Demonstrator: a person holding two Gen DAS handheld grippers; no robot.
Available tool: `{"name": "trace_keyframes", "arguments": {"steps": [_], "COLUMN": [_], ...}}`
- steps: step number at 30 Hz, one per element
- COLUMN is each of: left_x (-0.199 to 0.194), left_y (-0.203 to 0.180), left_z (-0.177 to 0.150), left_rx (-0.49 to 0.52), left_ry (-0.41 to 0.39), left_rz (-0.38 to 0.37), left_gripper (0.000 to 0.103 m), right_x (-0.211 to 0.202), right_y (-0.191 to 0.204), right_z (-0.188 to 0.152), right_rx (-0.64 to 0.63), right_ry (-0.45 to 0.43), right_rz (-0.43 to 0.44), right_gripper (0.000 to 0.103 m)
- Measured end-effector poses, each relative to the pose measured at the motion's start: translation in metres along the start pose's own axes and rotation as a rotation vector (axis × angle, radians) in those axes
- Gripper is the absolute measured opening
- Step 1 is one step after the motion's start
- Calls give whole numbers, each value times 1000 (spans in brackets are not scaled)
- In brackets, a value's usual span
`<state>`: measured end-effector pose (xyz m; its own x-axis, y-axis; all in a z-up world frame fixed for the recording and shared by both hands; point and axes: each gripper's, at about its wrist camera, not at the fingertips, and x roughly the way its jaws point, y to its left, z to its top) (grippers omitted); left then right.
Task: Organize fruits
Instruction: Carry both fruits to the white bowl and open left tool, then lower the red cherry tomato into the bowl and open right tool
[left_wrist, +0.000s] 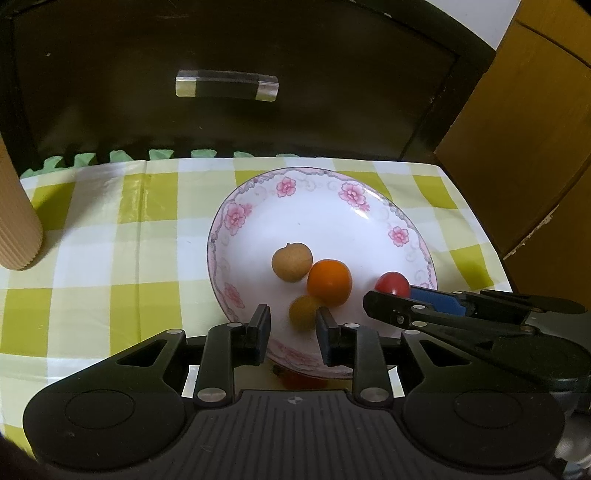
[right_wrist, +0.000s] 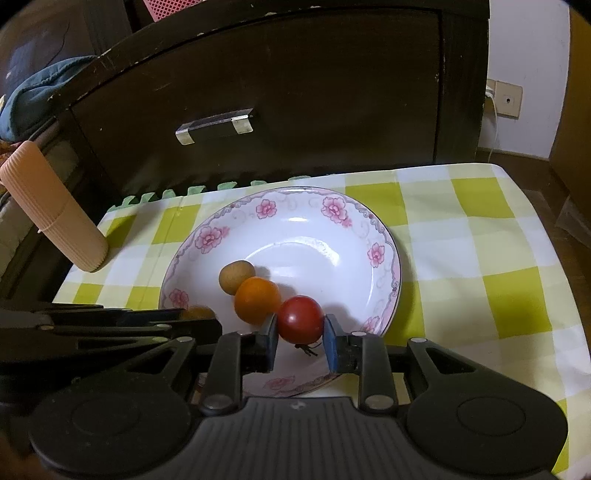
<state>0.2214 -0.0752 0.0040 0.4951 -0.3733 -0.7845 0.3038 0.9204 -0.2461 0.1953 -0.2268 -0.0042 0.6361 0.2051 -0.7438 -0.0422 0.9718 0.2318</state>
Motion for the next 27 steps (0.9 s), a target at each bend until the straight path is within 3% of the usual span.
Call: {"name": "trace_keyframes", "arguments": {"steps": [13, 27], "left_x": [-11, -29], "left_y": [1, -1], "left_z": [5, 2], "left_rx": [-7, 25], "left_ry": [-40, -98], "left_rz": [15, 83], "left_gripper": [59, 72], "right_x": [-7, -21], "right_y": [-5, -2], "right_z": [4, 4], "right_rx": [19, 29], "right_ry": [-38, -68], "right_rz": [-4, 6], "right_gripper": [29, 32]}}
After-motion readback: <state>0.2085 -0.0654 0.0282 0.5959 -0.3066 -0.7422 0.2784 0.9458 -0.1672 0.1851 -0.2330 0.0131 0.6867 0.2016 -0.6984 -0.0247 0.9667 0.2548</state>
